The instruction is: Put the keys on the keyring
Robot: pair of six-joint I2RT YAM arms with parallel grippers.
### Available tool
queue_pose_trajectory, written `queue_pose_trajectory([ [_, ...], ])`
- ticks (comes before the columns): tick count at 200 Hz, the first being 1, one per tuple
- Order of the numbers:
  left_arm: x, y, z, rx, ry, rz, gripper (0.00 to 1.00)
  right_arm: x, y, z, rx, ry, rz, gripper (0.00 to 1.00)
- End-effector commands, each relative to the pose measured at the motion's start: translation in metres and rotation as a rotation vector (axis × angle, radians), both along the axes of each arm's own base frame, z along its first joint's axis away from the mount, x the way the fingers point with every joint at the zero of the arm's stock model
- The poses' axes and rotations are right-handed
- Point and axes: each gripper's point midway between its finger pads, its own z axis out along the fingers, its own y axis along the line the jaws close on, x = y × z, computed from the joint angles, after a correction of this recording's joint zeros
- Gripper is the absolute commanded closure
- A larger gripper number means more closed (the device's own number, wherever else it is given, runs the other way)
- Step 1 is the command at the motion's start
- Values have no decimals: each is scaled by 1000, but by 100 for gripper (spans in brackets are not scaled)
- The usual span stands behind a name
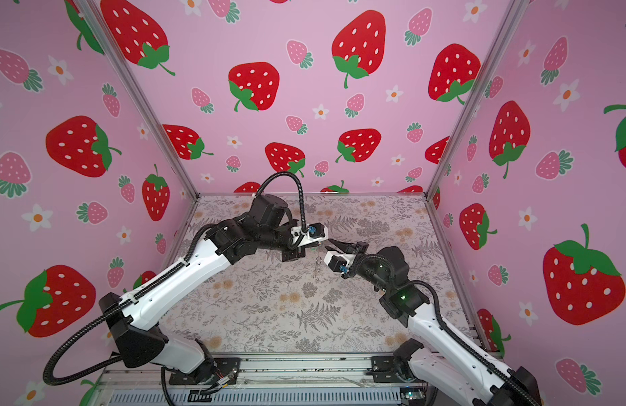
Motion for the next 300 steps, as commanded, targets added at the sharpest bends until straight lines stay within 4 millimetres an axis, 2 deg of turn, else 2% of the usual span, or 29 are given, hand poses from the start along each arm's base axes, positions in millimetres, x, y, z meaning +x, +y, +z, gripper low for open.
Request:
queue_pose_trajectory([
  [1,-4,-1,14,4,-9,9,100,-2,2,12,7,-38,8,76],
  [80,-1,-7,13,9,4,35,100,-13,8,8,2,-27,83,79],
  [147,-6,-11,9,22,6,15,100,-10,10,9,4,-17,81,83],
  [183,-9,-15,13,15,2,6,100,-10,10,10,6,-14,80,84],
  [251,-7,-17,2,62,-3,17,100,-9,7,12,26,-18,61,83],
  [284,-8,-18,5,56,-5,12,100,-9,9,5,12,5,71,88],
  [300,-9,-18,7,51,-5,10,100,-8,9,2,3,15,66,88],
])
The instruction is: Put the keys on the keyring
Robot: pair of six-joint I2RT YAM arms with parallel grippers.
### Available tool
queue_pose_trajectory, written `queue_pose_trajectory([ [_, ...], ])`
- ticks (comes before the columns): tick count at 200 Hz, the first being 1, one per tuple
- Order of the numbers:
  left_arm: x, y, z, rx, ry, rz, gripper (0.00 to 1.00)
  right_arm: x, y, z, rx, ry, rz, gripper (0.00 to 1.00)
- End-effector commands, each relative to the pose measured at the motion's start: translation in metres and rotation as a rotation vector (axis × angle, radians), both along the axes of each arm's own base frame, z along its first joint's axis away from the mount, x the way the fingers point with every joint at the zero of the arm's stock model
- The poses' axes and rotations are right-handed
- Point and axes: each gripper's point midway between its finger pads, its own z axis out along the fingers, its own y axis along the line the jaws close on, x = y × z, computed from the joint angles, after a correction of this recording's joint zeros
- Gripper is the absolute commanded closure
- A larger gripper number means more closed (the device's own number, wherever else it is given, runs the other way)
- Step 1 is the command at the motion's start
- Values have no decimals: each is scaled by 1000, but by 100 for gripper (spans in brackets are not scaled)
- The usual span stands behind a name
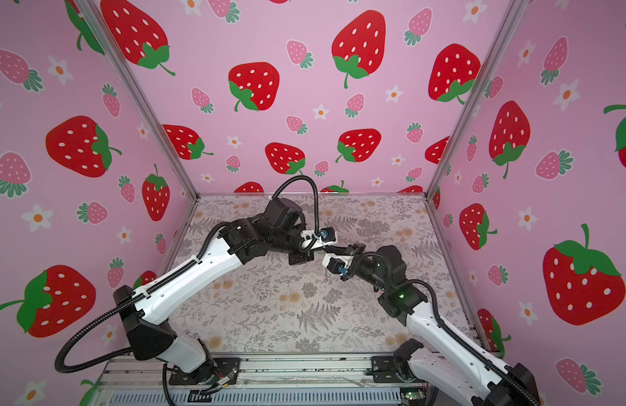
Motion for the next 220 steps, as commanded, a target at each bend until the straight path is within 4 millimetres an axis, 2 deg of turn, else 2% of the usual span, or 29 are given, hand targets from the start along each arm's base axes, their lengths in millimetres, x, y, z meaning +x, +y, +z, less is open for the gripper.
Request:
queue_pose_trajectory([
  [1,-7,-5,21,-36,-22,-30,100,-2,2,11,16,-17,11,88],
  [51,-8,-5,24,-45,-22,-37,100,0,1,7,7,-6,-2,90],
  [77,-10,-5,25,-51,-23,-43,100,1,0,6,6,7,-12,86],
  [125,-14,-5,30,-70,-30,-60,100,0,1,5,6,19,-4,87],
  [194,-20,-4,33,-92,-45,-90,100,-3,2,7,17,30,12,100],
  [220,-23,-2,32,-91,-51,-104,100,-2,2,6,19,41,8,96],
])
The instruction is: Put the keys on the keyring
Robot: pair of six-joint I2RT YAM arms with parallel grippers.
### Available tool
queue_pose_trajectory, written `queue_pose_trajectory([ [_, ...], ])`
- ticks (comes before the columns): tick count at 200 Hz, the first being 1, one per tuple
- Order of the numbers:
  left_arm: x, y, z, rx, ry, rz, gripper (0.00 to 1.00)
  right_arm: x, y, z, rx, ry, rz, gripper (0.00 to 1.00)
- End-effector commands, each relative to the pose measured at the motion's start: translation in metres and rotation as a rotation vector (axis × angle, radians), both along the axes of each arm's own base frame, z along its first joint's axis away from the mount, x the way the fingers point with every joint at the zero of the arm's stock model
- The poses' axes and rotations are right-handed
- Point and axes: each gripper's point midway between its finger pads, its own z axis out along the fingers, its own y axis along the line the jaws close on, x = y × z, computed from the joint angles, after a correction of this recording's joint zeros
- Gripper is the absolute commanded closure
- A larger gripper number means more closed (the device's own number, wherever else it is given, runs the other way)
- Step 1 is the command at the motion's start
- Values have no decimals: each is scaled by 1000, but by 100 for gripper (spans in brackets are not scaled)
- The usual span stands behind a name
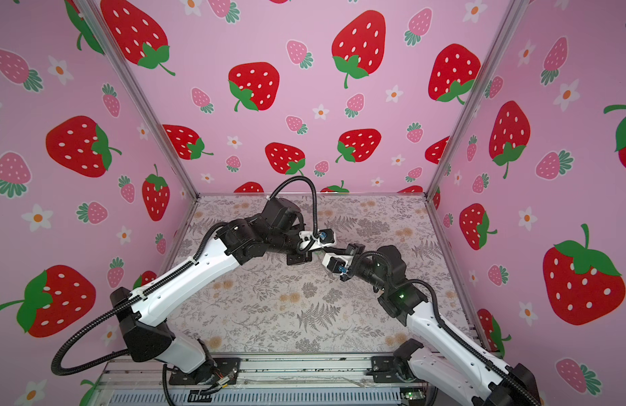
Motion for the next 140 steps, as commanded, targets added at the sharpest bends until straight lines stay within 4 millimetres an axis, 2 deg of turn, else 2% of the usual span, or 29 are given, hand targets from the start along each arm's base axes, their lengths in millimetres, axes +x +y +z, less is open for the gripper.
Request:
queue_pose_trajectory([
  [1,-18,-6,28,-90,-30,-84,100,-1,1,5,3,5,5,96],
  [20,-20,-6,28,-92,-28,-89,100,0,1,6,9,8,-1,96],
  [24,-20,-6,28,-95,-27,-91,100,4,4,-3,-9,30,0,96],
  [31,-21,-6,29,-97,-27,-97,100,4,5,-3,-10,34,2,96],
  [55,-23,-6,29,-96,-27,-102,100,5,5,-3,-7,36,-7,85],
  [110,-24,-6,26,-91,-19,-107,100,4,6,4,10,19,5,88],
  [140,-25,-6,26,-94,-19,-112,100,4,7,2,0,27,15,90],
])
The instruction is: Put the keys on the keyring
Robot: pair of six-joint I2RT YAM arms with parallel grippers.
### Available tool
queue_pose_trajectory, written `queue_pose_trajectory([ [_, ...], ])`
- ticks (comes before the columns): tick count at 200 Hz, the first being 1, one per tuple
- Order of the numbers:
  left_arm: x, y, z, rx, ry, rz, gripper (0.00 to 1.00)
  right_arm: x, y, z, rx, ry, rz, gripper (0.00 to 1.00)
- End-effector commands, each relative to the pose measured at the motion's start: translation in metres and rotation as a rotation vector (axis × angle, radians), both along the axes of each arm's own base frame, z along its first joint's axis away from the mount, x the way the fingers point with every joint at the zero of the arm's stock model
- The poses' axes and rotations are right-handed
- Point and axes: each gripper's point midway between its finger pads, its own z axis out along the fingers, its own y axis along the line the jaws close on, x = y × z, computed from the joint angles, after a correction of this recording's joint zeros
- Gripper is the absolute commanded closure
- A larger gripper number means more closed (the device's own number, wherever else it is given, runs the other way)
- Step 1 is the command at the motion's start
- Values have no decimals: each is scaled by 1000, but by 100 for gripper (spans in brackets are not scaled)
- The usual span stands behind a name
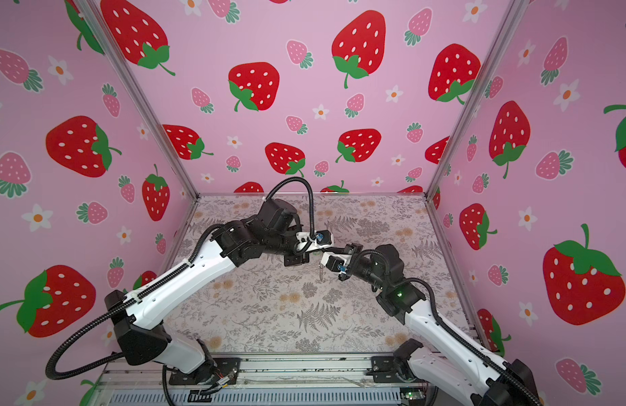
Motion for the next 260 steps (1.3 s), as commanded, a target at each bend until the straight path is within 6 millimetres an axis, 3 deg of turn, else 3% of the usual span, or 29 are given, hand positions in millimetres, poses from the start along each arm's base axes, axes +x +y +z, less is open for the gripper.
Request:
queue_pose_trajectory([
  [1,-21,-10,25,-91,-9,-99,100,2,2,3,-7,1,4,90],
  [88,-17,-11,21,-75,-4,-81,100,1,1,-2,-21,-1,2,100],
  [92,-15,-11,20,-73,-5,-74,96,1,1,-3,-21,0,1,100],
  [104,-9,-8,19,-71,-17,-45,69,1,0,-3,-14,0,-6,100],
  [109,-6,-6,18,-70,-22,-29,62,1,0,-2,-8,-4,-7,100],
  [134,11,12,23,-134,-27,45,52,-1,-1,1,14,-7,0,100],
  [166,15,29,20,-235,29,50,51,-6,1,6,28,-10,25,100],
  [211,2,18,4,-287,126,-42,50,-7,3,12,36,-16,42,100],
  [260,7,12,-10,-289,163,-39,53,-13,5,20,61,-27,76,100],
])
